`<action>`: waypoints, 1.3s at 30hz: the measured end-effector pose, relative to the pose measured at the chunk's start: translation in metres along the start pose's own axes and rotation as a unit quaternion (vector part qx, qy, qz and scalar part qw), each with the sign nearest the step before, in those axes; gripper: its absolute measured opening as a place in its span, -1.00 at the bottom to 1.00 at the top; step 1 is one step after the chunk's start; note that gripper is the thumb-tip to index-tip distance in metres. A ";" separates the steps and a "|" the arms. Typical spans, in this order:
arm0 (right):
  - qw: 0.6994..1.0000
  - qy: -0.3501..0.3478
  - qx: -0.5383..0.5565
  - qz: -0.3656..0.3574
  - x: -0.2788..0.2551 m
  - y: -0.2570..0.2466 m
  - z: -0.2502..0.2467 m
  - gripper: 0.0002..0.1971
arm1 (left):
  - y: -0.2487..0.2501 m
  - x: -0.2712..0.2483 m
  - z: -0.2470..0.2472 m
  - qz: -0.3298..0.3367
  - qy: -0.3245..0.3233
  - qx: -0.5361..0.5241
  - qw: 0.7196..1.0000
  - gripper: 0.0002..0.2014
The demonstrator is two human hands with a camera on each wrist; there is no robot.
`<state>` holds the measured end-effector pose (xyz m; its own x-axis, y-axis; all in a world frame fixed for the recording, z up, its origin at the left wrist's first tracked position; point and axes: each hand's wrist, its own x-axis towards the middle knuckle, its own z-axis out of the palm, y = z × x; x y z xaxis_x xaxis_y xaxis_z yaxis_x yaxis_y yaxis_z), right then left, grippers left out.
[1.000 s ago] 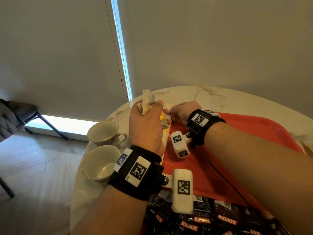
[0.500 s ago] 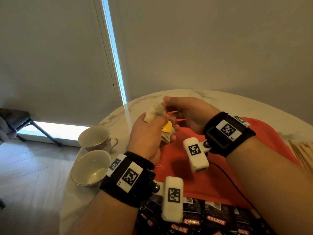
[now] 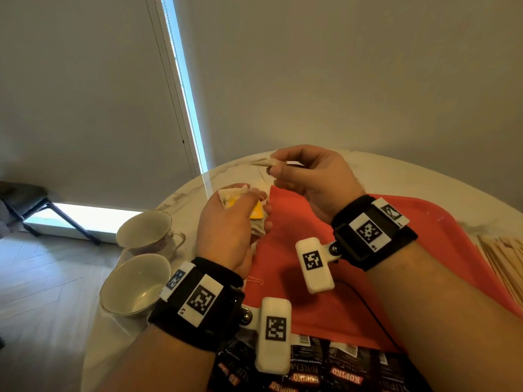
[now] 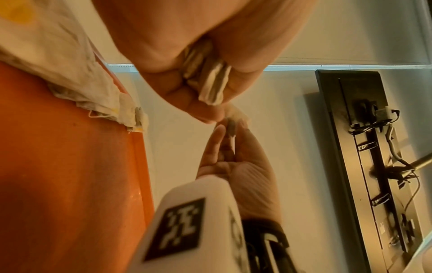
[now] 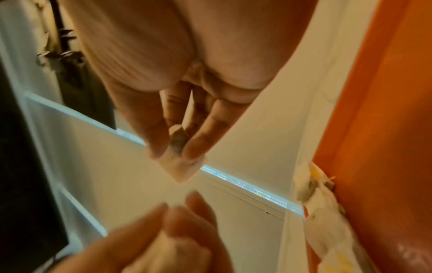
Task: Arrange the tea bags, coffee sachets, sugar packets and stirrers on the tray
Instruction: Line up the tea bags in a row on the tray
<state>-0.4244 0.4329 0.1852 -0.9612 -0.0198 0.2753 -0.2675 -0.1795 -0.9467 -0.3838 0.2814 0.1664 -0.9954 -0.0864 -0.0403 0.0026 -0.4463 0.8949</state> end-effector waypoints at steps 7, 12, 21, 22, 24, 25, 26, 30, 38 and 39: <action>0.992 -0.078 -0.094 -0.041 -0.004 0.000 0.004 -0.88 | 0.000 -0.002 -0.001 0.029 0.010 -0.012 0.999 -0.94; 0.992 -0.067 -0.106 -0.029 -0.002 -0.001 -0.002 -0.78 | -0.001 -0.001 -0.002 0.046 0.009 0.011 0.999 -0.85; 0.996 -0.061 0.029 0.059 0.000 -0.007 0.000 -0.86 | -0.002 -0.002 -0.001 0.054 -0.004 0.026 0.998 -0.82; 0.994 -0.049 0.070 0.068 0.001 -0.008 0.000 -0.86 | -0.002 -0.002 -0.001 0.057 -0.007 0.028 0.998 -0.70; 0.992 -0.032 0.090 0.078 0.001 -0.009 -0.001 -0.86 | -0.003 -0.002 -0.001 0.068 -0.013 0.027 0.997 -0.53; 0.993 -0.033 0.082 0.081 0.001 -0.009 -0.002 -0.88 | -0.003 -0.002 -0.001 0.074 -0.022 0.026 0.997 -0.53; 0.993 -0.038 0.077 0.085 0.000 -0.009 -0.002 -0.92 | -0.004 -0.002 -0.001 0.081 -0.027 0.025 0.996 -0.55; 0.993 -0.049 0.052 0.089 -0.001 -0.008 0.001 -0.98 | -0.005 -0.002 -0.002 0.094 -0.029 0.019 0.995 -0.58; 0.996 -0.080 -0.031 0.001 0.000 -0.008 0.006 -0.89 | -0.004 -0.005 -0.001 0.084 -0.006 0.058 0.995 -0.92; 0.997 -0.072 -0.022 0.002 0.000 -0.009 0.006 -0.90 | -0.004 -0.005 -0.002 0.083 0.002 0.059 0.995 -0.92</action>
<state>-0.4215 0.4289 0.1951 -0.9433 -0.1616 0.2900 -0.2700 -0.1351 -0.9534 -0.3791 0.2821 0.1622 -0.9820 -0.1532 0.1108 0.1551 -0.3175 0.9355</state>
